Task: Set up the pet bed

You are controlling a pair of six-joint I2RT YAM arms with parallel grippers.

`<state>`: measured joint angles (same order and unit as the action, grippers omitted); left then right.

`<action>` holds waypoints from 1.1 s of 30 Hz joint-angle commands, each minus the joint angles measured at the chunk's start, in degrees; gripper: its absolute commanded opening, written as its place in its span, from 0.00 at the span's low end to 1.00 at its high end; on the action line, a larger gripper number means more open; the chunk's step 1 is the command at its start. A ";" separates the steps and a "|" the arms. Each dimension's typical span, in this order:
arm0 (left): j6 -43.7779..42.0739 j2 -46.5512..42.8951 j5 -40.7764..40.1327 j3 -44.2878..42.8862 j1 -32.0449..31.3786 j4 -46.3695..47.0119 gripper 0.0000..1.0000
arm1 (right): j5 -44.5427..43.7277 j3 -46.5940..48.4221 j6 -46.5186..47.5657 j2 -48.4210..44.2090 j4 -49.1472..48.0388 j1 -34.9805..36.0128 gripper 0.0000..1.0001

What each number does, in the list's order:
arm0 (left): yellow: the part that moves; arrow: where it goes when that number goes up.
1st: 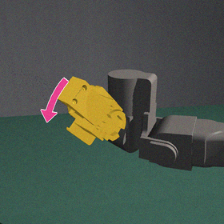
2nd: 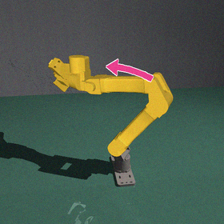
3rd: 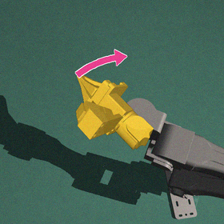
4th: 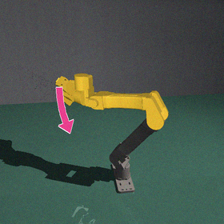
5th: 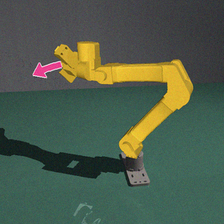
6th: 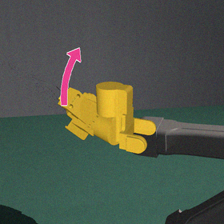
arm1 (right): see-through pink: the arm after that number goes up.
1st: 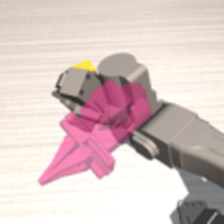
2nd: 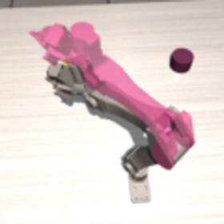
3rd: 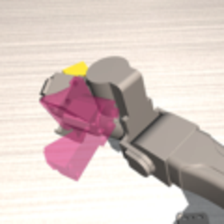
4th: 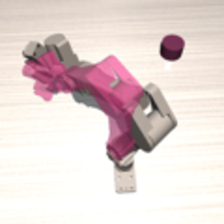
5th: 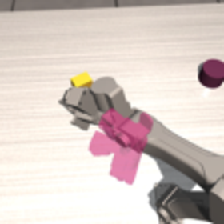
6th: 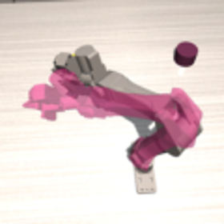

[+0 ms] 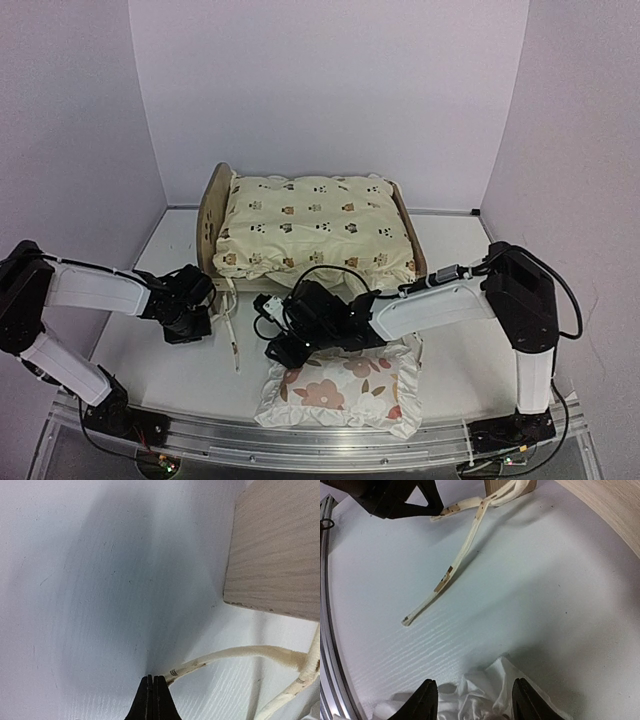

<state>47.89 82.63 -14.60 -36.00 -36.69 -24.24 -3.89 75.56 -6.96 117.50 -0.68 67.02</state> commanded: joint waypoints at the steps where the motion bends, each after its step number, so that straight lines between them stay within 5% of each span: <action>1: -0.69 -5.05 0.99 0.06 -0.47 -2.24 0.00 | -1.18 -1.69 1.22 -4.69 -1.71 -1.59 0.53; 14: -2.40 -11.06 1.88 -0.95 -0.48 -2.62 0.00 | -0.72 12.00 -3.42 5.30 -5.74 -3.49 0.76; 27: -3.98 -11.76 2.53 -2.69 -0.49 -2.53 0.00 | -6.22 24.91 -3.67 17.52 -9.70 -4.74 0.77; 33: -4.57 -11.93 2.82 -3.22 -0.53 -2.64 0.00 | -8.12 26.91 -4.72 20.70 -14.21 -5.06 0.62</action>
<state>44.68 72.13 -11.98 -36.42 -36.99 -26.56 -9.03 99.48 -10.97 136.28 -8.95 62.72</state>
